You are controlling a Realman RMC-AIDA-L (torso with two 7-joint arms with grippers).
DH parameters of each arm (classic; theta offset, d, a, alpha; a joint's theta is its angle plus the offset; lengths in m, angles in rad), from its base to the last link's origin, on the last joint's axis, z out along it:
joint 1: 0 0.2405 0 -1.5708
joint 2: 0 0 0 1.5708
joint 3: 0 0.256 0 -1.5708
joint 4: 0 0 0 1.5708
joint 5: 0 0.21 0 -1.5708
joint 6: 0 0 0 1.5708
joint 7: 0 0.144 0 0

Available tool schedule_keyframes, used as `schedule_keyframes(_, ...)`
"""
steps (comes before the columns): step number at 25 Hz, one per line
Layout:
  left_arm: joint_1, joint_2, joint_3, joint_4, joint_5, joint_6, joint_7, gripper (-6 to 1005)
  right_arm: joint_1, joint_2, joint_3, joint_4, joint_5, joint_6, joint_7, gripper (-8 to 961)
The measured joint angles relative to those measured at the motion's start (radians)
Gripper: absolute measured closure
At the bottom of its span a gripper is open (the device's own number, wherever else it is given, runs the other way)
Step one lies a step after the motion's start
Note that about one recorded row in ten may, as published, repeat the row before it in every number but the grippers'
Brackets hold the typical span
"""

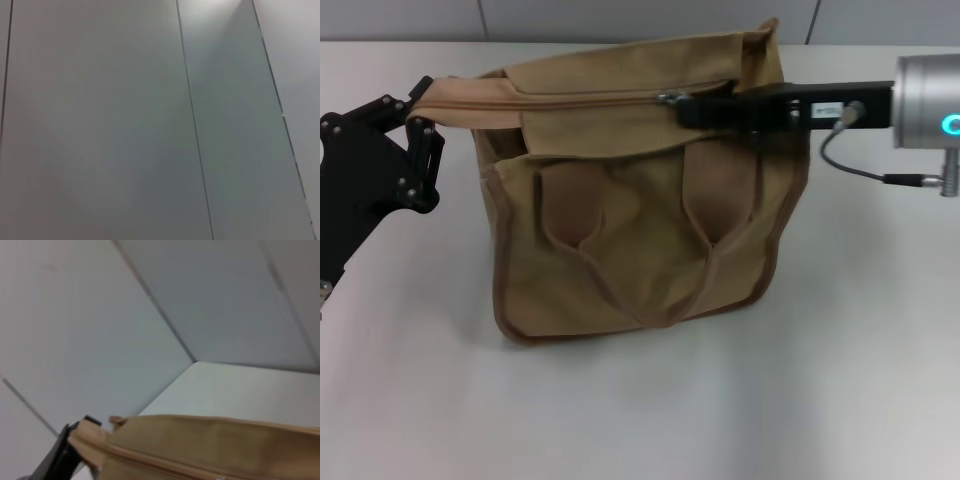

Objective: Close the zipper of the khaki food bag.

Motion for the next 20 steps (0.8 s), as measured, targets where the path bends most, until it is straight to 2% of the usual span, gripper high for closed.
schedule_keyframes(9, -0.011, 0.0, -0.022, -0.001, 0.0, -0.043, -0.003, 978, -0.103, 0.002, 0.109, -0.045, -0.005, 0.001, -0.063, 909)
schedule_keyframes(12, -0.019, 0.0, -0.024, -0.002, 0.001, -0.063, -0.013, 960, -0.116, 0.002, 0.128, -0.048, -0.002, -0.005, -0.075, 894)
schedule_keyframes(20, -0.014, 0.005, -0.024, 0.037, 0.003, -0.09, -0.223, 914, -0.117, -0.004, 0.164, -0.004, 0.072, -0.07, -0.155, 855)
